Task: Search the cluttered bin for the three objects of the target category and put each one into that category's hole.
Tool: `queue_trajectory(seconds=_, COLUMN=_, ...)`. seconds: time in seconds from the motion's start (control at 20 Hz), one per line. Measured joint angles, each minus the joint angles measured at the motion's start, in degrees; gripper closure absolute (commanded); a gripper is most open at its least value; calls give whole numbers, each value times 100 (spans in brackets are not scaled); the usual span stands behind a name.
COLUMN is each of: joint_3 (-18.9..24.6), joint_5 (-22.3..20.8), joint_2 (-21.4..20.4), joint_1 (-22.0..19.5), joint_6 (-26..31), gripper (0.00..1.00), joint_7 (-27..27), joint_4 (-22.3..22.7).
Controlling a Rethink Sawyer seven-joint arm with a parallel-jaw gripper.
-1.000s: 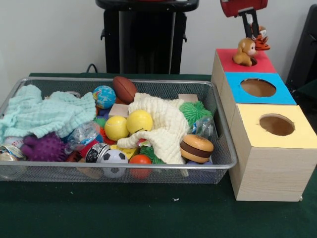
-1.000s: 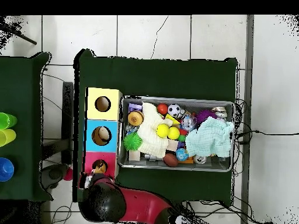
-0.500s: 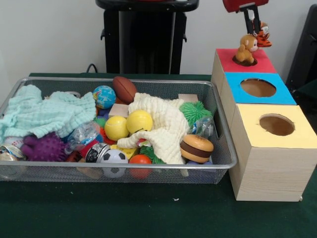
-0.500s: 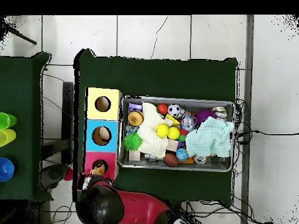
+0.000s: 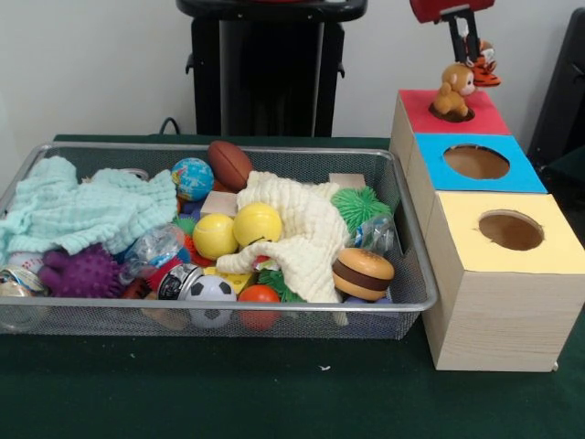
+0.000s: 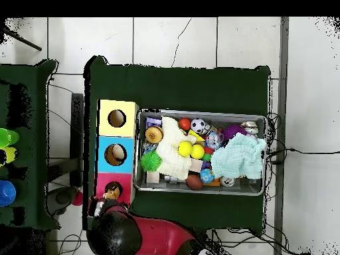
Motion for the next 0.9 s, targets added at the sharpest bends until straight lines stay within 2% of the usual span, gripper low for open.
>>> queue_trajectory(seconds=0.55, joint_3=0, joint_5=-447, joint_2=366, joint_1=-129, joint_6=-38, gripper=100, joint_7=0, joint_4=-2)
queue_trajectory(seconds=0.9, joint_3=0, joint_5=-720, joint_2=584, joint_1=-129, joint_6=-254, gripper=100, joint_7=0, joint_4=-3)
